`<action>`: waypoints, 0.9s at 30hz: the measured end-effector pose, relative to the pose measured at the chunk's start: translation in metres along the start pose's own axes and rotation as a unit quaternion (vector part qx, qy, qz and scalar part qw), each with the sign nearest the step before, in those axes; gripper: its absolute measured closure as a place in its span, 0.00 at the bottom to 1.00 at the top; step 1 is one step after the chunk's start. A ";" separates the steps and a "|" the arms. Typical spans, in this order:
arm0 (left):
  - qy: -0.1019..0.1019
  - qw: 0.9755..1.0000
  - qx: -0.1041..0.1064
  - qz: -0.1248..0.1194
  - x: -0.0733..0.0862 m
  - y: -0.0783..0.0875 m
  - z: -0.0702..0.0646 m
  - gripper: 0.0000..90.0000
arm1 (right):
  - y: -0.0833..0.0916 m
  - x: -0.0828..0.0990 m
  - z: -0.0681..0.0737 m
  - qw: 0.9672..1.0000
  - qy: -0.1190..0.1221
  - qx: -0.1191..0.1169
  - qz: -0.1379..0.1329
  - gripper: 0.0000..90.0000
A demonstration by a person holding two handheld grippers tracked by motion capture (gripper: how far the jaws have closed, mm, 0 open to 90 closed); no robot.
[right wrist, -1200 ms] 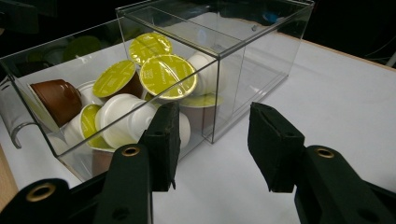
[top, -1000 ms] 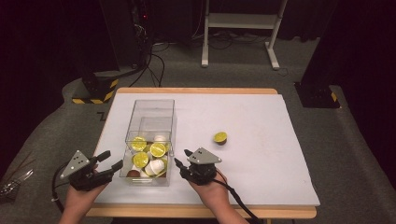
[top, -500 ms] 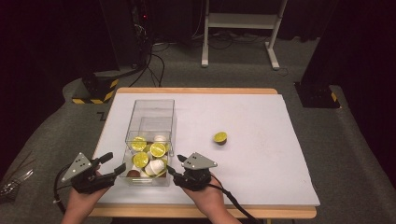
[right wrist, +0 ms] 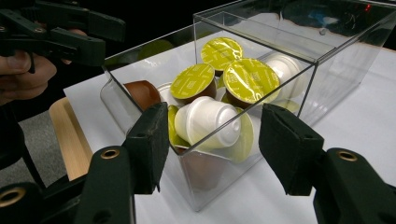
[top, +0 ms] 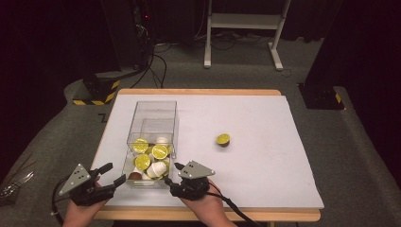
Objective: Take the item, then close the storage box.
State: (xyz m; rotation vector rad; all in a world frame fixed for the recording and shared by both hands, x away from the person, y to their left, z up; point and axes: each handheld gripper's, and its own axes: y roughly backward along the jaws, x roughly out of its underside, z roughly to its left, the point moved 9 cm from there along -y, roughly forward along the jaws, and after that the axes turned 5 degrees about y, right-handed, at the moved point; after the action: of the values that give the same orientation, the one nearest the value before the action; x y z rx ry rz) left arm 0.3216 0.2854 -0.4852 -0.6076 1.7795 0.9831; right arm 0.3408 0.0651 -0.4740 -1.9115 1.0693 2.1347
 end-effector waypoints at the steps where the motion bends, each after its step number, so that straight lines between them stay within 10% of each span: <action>1: 0.001 1.000 0.000 0.001 0.001 0.000 0.000 0.31 | 0.000 0.001 0.001 1.000 0.000 -0.001 0.001 0.48; 27: -0.026 0.999 0.002 0.040 0.022 -0.015 -0.004 0.29 | -0.014 0.021 0.004 1.000 -0.002 -0.007 0.030 0.44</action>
State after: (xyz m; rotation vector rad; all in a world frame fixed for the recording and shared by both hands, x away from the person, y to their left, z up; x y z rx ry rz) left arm 0.3225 0.2746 -0.5101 -0.5071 1.7718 1.0406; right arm 0.3396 0.0702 -0.4996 -1.9046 1.1283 2.1809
